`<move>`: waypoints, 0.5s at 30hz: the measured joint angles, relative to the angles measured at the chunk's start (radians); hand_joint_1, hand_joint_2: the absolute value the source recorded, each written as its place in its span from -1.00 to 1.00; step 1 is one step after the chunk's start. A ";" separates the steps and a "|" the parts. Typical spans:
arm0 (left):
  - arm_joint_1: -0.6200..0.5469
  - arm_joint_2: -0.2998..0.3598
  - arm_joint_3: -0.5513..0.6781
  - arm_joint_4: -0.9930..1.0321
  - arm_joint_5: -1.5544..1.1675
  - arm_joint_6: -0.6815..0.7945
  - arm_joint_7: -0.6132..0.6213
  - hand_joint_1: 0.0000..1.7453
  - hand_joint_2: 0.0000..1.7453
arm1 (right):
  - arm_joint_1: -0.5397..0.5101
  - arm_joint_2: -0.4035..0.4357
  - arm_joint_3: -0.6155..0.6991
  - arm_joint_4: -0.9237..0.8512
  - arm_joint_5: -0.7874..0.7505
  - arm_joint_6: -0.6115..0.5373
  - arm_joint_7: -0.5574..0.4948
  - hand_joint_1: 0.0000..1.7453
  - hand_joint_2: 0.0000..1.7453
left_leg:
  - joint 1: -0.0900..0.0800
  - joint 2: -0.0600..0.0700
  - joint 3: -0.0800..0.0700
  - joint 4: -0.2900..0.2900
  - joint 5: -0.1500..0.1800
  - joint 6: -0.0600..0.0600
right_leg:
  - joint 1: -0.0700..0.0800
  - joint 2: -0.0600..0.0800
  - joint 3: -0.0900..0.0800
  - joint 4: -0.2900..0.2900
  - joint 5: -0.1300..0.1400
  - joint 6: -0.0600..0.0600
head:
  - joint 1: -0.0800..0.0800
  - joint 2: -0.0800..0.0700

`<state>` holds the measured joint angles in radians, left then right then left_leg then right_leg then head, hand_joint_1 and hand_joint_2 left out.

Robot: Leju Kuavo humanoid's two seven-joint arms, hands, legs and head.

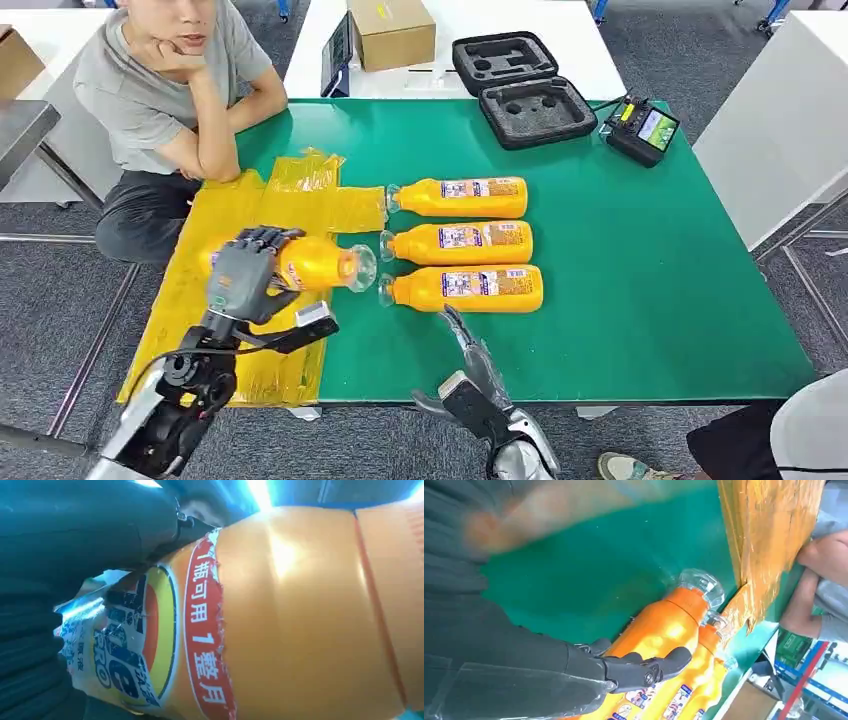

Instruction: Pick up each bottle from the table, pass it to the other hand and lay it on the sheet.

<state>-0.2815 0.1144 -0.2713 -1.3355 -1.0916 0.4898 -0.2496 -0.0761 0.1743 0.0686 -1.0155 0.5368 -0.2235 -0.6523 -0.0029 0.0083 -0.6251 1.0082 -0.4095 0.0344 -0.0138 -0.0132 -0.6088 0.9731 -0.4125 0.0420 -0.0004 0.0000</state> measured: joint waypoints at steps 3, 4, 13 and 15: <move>-0.001 0.023 0.016 -0.026 -0.117 -0.036 0.061 1.00 1.00 | -0.012 0.000 0.000 0.012 -0.001 0.006 -0.010 -1.00 1.00 | 0.000 0.000 0.000 0.000 0.000 0.000 | 0.000 0.000 0.000 0.000 0.000 0.000 | 0.000 0.000; -0.001 0.030 0.020 -0.030 -0.146 -0.058 0.071 1.00 1.00 | -0.015 0.002 0.000 0.015 -0.001 0.009 -0.011 -1.00 1.00 | 0.000 0.000 0.000 0.000 0.000 0.000 | 0.000 0.000 0.000 0.000 0.000 0.000 | 0.000 0.000; -0.026 0.061 -0.005 0.050 -0.277 -0.229 0.108 1.00 1.00 | -0.016 0.003 -0.001 0.024 -0.003 0.017 -0.016 -1.00 1.00 | -0.001 0.000 0.000 0.000 0.000 0.000 | 0.000 0.000 0.000 0.000 0.000 0.000 | 0.001 0.000; -0.040 0.068 -0.018 0.089 -0.288 -0.238 0.115 1.00 1.00 | -0.017 0.003 -0.001 0.029 -0.002 0.021 -0.021 -1.00 1.00 | 0.000 0.000 0.000 0.000 0.000 0.000 | 0.000 0.000 0.000 0.000 0.000 0.000 | 0.000 0.000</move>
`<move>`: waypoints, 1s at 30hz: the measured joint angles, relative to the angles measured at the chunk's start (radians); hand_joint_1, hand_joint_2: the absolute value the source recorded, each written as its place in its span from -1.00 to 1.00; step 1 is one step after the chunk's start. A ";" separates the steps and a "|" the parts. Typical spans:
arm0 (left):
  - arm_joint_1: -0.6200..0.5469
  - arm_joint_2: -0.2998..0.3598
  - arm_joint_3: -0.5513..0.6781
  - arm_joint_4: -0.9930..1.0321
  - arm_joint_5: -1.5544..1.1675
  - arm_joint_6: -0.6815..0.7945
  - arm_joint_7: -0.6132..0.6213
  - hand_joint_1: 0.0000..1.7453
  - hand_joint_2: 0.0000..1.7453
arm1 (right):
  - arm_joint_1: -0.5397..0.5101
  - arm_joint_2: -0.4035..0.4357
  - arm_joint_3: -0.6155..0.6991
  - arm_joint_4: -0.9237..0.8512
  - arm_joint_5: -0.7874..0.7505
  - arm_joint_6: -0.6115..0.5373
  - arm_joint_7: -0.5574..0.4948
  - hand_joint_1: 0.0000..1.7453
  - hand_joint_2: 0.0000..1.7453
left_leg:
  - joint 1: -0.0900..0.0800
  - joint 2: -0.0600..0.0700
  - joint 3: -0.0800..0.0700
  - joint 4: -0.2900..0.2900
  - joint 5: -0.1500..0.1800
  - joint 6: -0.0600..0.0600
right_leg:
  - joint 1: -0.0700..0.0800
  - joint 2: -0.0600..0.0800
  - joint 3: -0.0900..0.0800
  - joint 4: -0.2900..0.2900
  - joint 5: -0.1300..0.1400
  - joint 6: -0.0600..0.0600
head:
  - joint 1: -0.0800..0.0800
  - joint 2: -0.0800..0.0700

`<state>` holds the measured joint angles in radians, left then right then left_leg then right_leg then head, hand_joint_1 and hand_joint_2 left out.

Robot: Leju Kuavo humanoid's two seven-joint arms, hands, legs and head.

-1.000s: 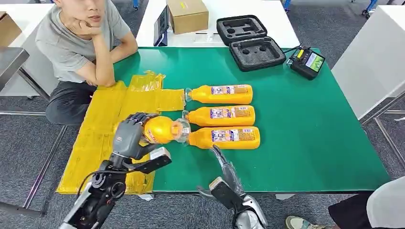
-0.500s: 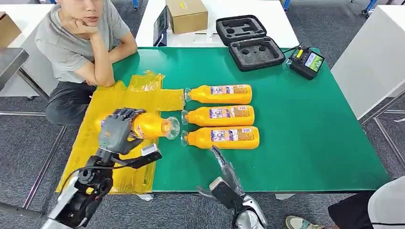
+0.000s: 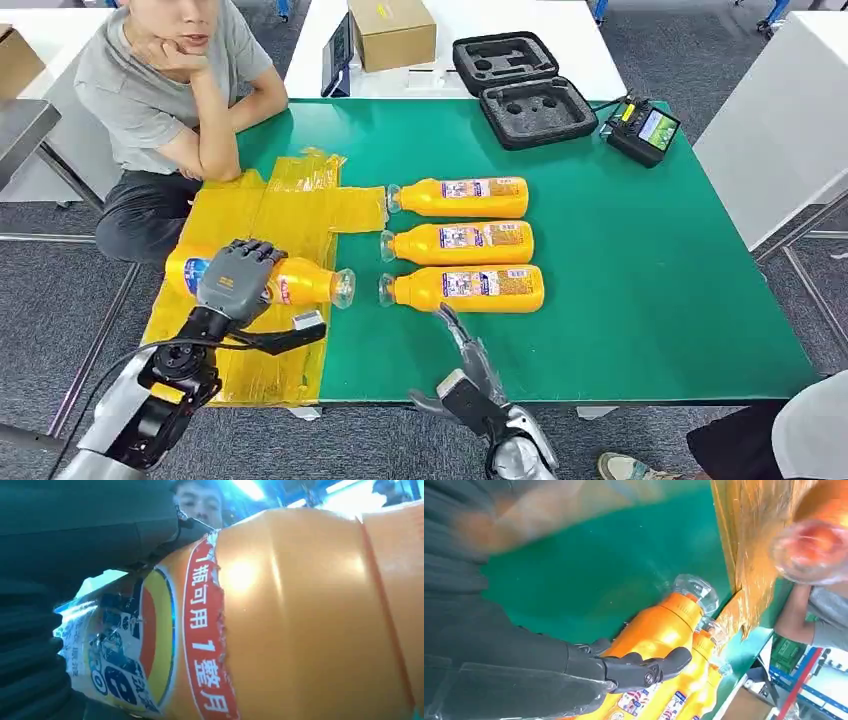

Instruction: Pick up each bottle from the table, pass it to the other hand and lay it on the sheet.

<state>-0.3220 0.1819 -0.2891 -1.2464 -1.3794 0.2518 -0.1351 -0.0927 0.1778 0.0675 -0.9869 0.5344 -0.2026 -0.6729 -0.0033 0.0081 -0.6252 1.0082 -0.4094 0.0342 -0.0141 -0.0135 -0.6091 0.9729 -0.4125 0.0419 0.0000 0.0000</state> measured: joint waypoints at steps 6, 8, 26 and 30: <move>-0.021 0.008 -0.017 0.056 -0.003 -0.004 0.005 1.00 1.00 | -0.002 0.002 0.000 0.010 0.000 0.003 -0.006 -1.00 1.00 | 0.000 0.000 0.000 0.000 0.000 0.000 | 0.000 0.000 0.000 0.000 0.000 0.000 | 0.000 0.000; -0.026 0.010 -0.020 0.070 -0.006 -0.006 0.005 1.00 1.00 | -0.004 0.002 0.000 0.013 0.000 0.004 -0.006 -1.00 1.00 | 0.000 0.000 0.000 0.000 0.000 0.000 | 0.000 0.000 0.000 0.000 0.000 0.000 | 0.000 0.000; -0.061 0.050 -0.065 0.170 0.013 -0.121 -0.012 0.96 1.00 | -0.027 0.002 0.019 0.053 -0.021 0.002 -0.017 -1.00 1.00 | 0.000 0.000 0.000 0.000 0.000 0.000 | 0.000 0.000 0.000 0.000 0.000 0.000 | 0.000 0.000; -0.105 0.066 -0.084 0.220 0.035 -0.134 -0.026 0.96 1.00 | -0.033 0.002 0.026 0.069 -0.031 -0.008 -0.023 -1.00 1.00 | 0.000 0.000 0.000 0.000 0.001 -0.001 | 0.000 0.000 0.000 0.000 0.000 0.000 | 0.000 0.000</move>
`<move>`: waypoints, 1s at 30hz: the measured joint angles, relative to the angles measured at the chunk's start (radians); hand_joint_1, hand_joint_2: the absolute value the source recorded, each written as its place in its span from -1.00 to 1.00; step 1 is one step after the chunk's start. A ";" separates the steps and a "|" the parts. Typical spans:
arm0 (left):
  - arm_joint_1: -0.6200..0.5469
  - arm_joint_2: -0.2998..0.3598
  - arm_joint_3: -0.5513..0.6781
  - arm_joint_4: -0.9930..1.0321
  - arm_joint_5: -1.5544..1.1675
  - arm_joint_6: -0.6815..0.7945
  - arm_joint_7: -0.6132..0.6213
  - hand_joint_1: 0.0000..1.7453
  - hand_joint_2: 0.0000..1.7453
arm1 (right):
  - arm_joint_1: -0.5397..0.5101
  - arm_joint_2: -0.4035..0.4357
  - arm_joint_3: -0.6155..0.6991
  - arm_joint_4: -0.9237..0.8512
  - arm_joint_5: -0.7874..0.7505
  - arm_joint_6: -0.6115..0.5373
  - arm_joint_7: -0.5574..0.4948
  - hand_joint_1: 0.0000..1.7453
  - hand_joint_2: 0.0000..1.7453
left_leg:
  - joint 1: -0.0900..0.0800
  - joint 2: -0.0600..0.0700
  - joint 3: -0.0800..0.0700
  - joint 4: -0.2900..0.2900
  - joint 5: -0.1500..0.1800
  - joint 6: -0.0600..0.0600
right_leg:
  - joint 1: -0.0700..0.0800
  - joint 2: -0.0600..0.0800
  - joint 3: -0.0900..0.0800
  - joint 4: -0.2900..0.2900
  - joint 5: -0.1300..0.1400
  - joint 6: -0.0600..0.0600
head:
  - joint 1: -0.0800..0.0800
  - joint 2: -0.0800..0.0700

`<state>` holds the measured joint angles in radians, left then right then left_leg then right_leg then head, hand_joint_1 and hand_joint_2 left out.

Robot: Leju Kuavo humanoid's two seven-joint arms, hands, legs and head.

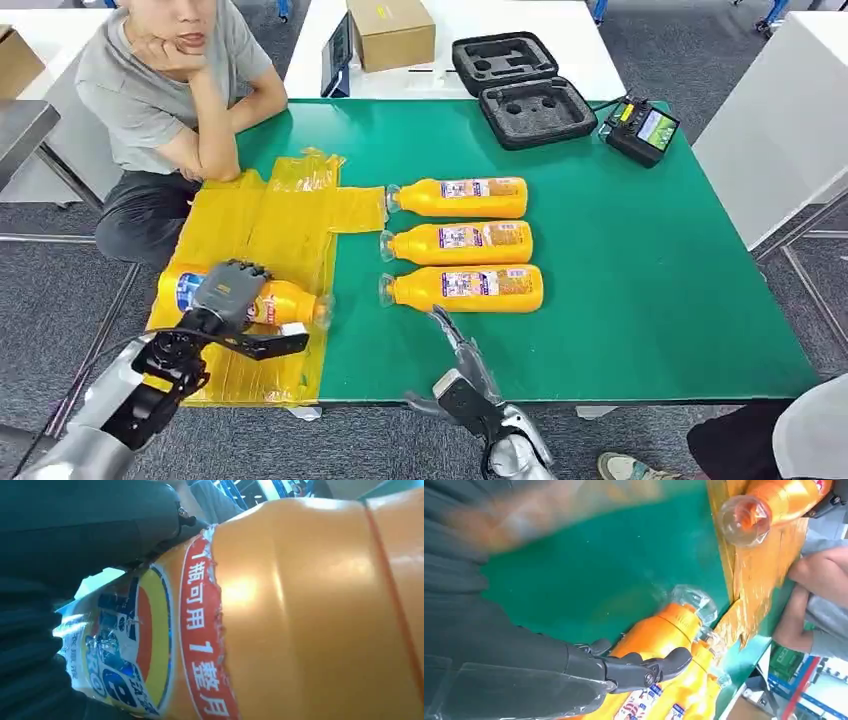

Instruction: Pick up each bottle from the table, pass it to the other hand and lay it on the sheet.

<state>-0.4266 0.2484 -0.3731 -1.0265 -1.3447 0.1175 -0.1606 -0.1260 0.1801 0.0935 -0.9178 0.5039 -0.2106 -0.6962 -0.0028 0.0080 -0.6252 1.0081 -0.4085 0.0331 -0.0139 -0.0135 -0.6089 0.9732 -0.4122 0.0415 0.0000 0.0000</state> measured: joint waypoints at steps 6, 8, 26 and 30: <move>-0.023 0.006 -0.015 0.029 0.003 -0.001 -0.005 0.96 1.00 | -0.005 0.000 0.001 0.013 -0.002 0.000 -0.002 -1.00 1.00 | 0.000 0.000 0.000 0.000 0.000 0.000 | 0.000 0.000 0.000 0.000 0.000 0.000 | 0.000 0.000; -0.027 0.006 -0.019 0.033 0.003 -0.001 -0.004 0.82 1.00 | -0.005 0.000 0.001 0.017 -0.002 0.000 -0.002 -1.00 1.00 | 0.000 0.000 0.000 0.000 0.000 0.000 | 0.000 0.000 0.001 0.000 0.000 0.000 | 0.000 0.000; -0.172 0.011 -0.069 0.210 0.096 -0.074 -0.046 -1.00 1.00 | -0.018 -0.002 0.024 0.042 -0.023 -0.012 -0.002 -1.00 1.00 | 0.000 0.000 0.001 0.000 0.001 -0.002 | 0.000 0.000 0.001 0.000 0.001 0.000 | 0.000 0.000; -0.220 0.011 -0.093 0.277 0.123 -0.085 -0.058 -1.00 1.00 | -0.019 -0.004 0.024 0.050 -0.027 -0.019 -0.002 -1.00 1.00 | 0.000 0.000 0.001 0.000 0.002 -0.002 | 0.000 0.000 0.000 0.000 0.002 -0.003 | 0.000 0.000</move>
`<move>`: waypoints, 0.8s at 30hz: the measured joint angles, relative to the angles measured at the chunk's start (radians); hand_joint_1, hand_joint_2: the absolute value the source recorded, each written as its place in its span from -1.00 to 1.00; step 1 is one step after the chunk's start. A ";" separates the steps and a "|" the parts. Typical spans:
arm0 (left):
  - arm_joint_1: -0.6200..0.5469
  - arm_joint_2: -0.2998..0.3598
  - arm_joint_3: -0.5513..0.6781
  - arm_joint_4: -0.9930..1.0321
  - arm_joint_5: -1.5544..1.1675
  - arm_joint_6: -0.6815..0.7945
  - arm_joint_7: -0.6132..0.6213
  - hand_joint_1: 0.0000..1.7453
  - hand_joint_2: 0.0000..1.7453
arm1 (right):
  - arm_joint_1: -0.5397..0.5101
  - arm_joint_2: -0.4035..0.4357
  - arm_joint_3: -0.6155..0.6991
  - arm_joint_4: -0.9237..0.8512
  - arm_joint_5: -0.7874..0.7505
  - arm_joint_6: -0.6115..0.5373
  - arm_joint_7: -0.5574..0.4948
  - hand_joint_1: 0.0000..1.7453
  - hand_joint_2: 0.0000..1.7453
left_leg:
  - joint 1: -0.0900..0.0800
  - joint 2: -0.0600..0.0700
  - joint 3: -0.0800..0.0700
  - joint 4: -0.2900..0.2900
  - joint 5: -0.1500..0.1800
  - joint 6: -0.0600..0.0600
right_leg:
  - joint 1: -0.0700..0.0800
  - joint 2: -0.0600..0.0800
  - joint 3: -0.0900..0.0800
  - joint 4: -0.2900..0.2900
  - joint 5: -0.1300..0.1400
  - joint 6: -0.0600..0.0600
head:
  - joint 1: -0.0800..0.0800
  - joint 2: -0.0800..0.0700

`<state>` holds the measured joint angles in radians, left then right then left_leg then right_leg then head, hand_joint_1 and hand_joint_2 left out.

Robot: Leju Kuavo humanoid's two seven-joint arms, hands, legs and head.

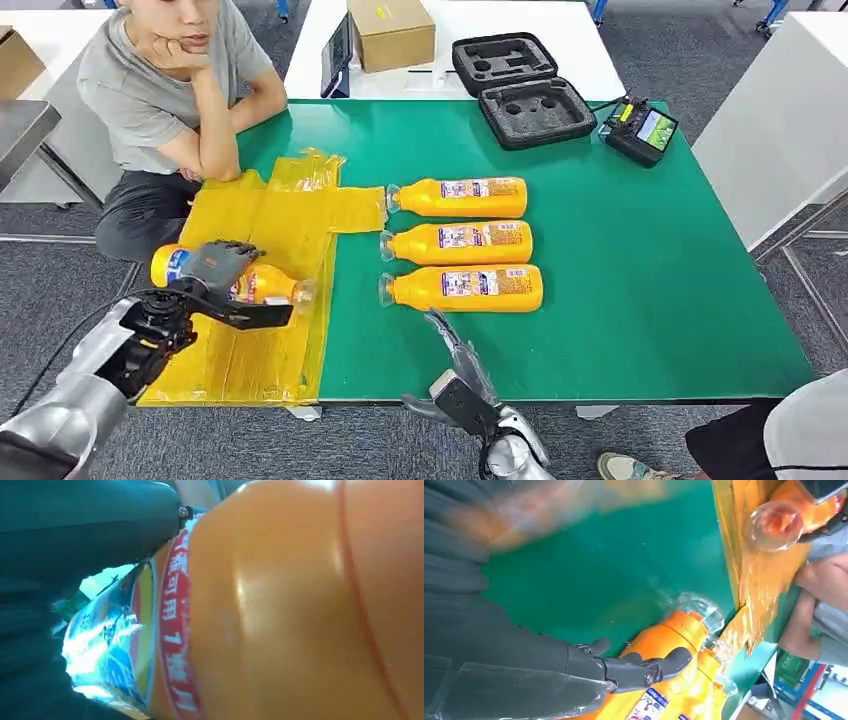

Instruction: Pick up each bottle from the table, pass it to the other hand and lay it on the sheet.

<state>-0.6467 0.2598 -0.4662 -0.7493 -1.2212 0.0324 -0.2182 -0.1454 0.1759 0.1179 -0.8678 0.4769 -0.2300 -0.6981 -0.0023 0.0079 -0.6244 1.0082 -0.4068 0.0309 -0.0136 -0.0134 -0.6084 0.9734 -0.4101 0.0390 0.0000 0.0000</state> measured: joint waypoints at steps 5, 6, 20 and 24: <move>-0.030 0.000 -0.029 0.039 0.020 0.001 -0.002 -1.00 1.00 | -0.001 -0.003 0.000 0.004 -0.011 -0.008 0.000 -1.00 1.00 | 0.000 0.000 0.000 0.000 0.000 0.000 | 0.000 0.000 0.000 0.000 0.000 0.000 | 0.000 0.000; -0.033 -0.001 -0.032 0.043 0.021 0.000 -0.002 -1.00 1.00 | 0.000 -0.003 0.000 0.004 -0.012 -0.009 0.000 -1.00 1.00 | 0.000 0.000 0.000 0.000 0.000 0.000 | 0.000 0.000 0.000 0.000 0.000 0.000 | 0.000 0.000; -0.040 -0.039 -0.062 0.066 0.074 0.045 -0.020 -1.00 1.00 | 0.012 -0.007 -0.002 0.005 -0.011 -0.015 0.000 -1.00 1.00 | 0.000 0.000 0.000 0.000 0.000 0.000 | 0.000 0.000 0.000 0.000 0.000 0.000 | 0.000 0.000; -0.018 -0.050 -0.061 0.030 0.105 0.066 -0.042 -1.00 1.00 | 0.012 -0.007 -0.003 0.005 -0.011 -0.015 0.000 -1.00 1.00 | 0.000 0.000 0.000 0.000 0.000 0.000 | 0.000 0.000 0.000 0.000 0.000 0.000 | 0.000 0.000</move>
<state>-0.6649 0.2098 -0.5276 -0.7191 -1.1166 0.0984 -0.2605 -0.1332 0.1686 0.1152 -0.8633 0.4654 -0.2449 -0.6981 -0.0025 0.0079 -0.6243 1.0082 -0.4065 0.0311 -0.0137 -0.0134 -0.6084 0.9733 -0.4101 0.0390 0.0000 0.0000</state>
